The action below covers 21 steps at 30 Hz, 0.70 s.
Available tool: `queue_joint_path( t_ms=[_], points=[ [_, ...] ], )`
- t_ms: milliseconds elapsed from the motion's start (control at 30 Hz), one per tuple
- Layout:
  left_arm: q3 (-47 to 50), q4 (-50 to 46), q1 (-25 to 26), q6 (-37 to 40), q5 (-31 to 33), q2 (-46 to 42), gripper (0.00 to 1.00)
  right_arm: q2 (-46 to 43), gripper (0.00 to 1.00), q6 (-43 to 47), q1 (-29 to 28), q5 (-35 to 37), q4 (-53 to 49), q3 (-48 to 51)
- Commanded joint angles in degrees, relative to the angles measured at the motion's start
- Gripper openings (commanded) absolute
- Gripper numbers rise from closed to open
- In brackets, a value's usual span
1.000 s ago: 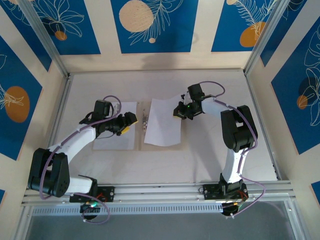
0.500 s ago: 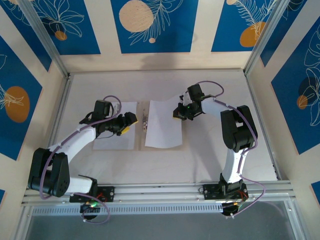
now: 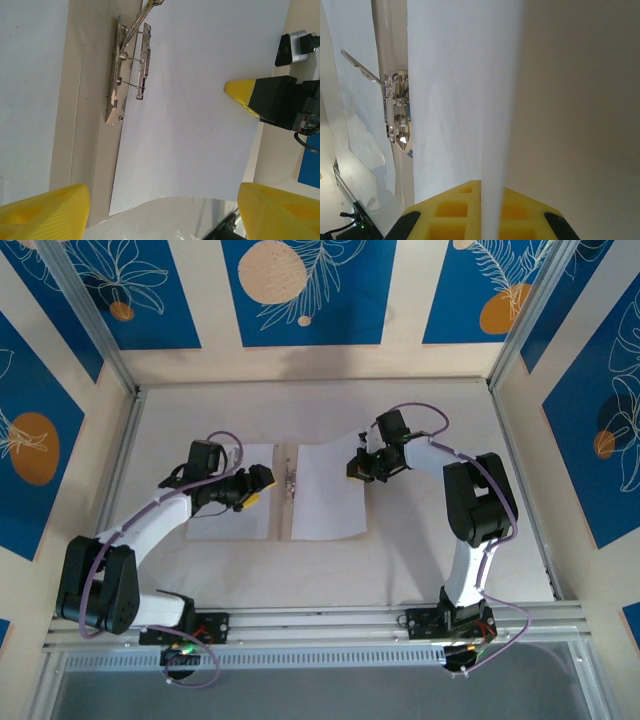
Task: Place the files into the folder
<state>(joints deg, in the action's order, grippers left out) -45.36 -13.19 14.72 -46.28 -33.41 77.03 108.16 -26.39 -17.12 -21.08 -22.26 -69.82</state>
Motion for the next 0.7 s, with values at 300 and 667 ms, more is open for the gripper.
queue_joint_path(
  t_ms=[300, 667],
  points=[
    [0.8, -1.64, -0.88, 1.24, -1.62, -1.04, 0.78, -0.53, 0.02, 1.3, -0.52, -2.25, 0.18, -0.97],
    [0.87, -1.48, -0.92, 1.46, -1.85, -0.44, 0.77, 1.17, 0.02, 1.1, -0.89, -1.68, -0.04, -2.89]
  ],
)
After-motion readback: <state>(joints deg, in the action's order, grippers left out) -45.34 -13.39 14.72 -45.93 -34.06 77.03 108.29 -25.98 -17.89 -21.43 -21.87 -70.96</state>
